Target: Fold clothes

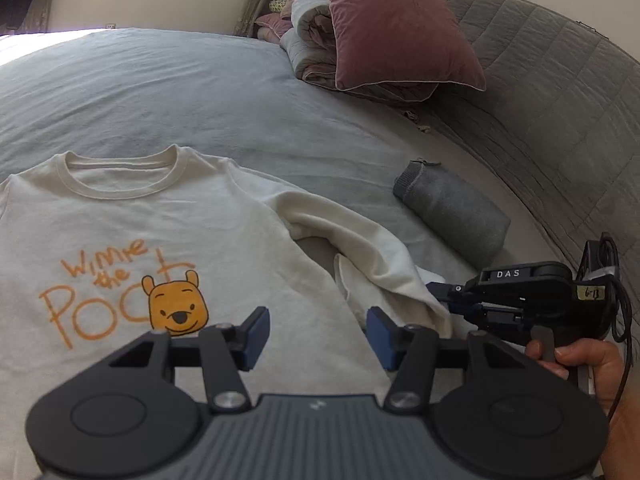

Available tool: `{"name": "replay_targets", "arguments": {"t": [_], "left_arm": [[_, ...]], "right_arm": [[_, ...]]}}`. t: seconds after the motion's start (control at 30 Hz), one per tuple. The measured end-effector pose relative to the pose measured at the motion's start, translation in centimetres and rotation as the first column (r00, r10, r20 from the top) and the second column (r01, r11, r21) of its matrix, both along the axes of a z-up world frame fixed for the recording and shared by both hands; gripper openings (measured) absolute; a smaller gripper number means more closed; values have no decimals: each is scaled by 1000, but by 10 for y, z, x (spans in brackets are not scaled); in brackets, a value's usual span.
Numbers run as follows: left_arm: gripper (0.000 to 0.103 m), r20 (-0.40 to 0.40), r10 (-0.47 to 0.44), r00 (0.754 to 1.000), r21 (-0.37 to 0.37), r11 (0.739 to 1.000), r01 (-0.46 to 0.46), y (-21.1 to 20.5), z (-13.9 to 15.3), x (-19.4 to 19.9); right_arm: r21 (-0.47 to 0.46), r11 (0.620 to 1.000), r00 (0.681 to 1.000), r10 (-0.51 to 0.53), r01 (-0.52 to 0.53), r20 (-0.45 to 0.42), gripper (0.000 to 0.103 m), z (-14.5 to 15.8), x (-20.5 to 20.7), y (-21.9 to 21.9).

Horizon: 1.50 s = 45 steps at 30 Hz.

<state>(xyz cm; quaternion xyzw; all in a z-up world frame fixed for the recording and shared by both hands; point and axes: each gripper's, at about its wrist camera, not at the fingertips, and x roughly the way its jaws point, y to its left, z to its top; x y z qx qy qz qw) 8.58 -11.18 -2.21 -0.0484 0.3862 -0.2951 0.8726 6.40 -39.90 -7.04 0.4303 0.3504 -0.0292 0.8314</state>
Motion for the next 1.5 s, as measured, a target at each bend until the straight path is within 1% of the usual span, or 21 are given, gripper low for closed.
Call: {"name": "replay_targets", "arguments": {"t": [0.07, 0.13, 0.23, 0.3, 0.37, 0.43, 0.6, 0.7, 0.73, 0.83, 0.87, 1.0, 1.1, 1.13, 1.2, 1.37, 1.4, 1.43, 1.47, 1.5], "left_arm": [[55, 8, -43, 999, 9, 999, 43, -21, -2, -2], [55, 1, -73, 997, 2, 997, 73, -39, -3, -1], [55, 0, -84, 996, -3, 996, 84, -55, -6, 6], [55, -1, -81, 997, -1, 997, 81, -61, -8, 15], [55, -5, -63, 998, -8, 998, 63, -59, -8, 26], [55, -8, -43, 999, -18, 999, 42, -56, -9, 37], [55, -31, 48, 998, -43, 998, -50, -31, -13, 69], [55, -49, 109, 993, -45, 993, -111, -13, -17, 86], [54, -56, 117, 992, -55, 991, -120, -8, -18, 90], [52, -67, 127, 990, -74, 989, -132, 5, -23, 94], [49, -69, 131, 989, -76, 988, -136, 8, -24, 94], [47, -74, 168, 983, -49, 984, -171, 27, -23, 90], [47, -55, 189, 980, 56, 981, -186, 39, -23, 87], [47, -47, 194, 980, 89, 978, -190, 43, -24, 86], [47, -45, 202, 978, 119, 973, -196, 51, -27, 84], [47, -77, 220, 972, 103, 972, -212, 66, -36, 83], [47, -83, 224, 971, 99, 972, -215, 69, -37, 83], [47, -90, 227, 970, 95, 971, -219, 72, -39, 82], [47, -97, 231, 968, 90, 971, -222, 75, -41, 82], [47, -98, 233, 968, 89, 970, -225, 75, -41, 82]], "right_arm": [[-47, 999, 1000, 13, -12, 22, 8, 14, 0, -1], [-108, 994, 998, 12, -5, 59, 8, 31, -3, -6], [-190, 981, 994, -15, 36, 107, 8, 49, -11, -21], [-190, 980, 993, -40, 61, 114, 7, 53, -8, -29], [-167, 983, 992, -54, 72, 113, 7, 53, -2, -34], [-227, 972, 994, -38, 60, 101, 7, 58, 8, -32], [-386, 922, 999, -1, 21, 51, 7, 70, 33, -24], [-465, 885, 998, 47, -26, 32, 7, 76, 51, -7], [-475, 879, 997, 69, -45, 33, 7, 78, 58, 0], [-458, 882, 987, 152, -112, 51, 7, 87, 82, 21], [-443, 886, 982, 183, -140, 55, 7, 88, 91, 30], [-379, 891, 953, 296, -249, 70, 9, 84, 121, 68], [-336, 885, 930, 363, -322, 65, 11, 74, 141, 94], [-324, 882, 924, 379, -342, 55, 16, 68, 145, 102], [-289, 877, 911, 410, -385, 32, 16, 54, 151, 115], [-245, 884, 905, 422, -399, 49, 16, 56, 138, 99], [-237, 885, 904, 423, -400, 54, 17, 56, 136, 96], [-229, 887, 904, 424, -402, 58, 31, 57, 133, 92], [-221, 888, 903, 425, -403, 63, 55, 58, 130, 88], [-228, 893, 908, 413, -388, 72, 61, 61, 125, 81]]}}
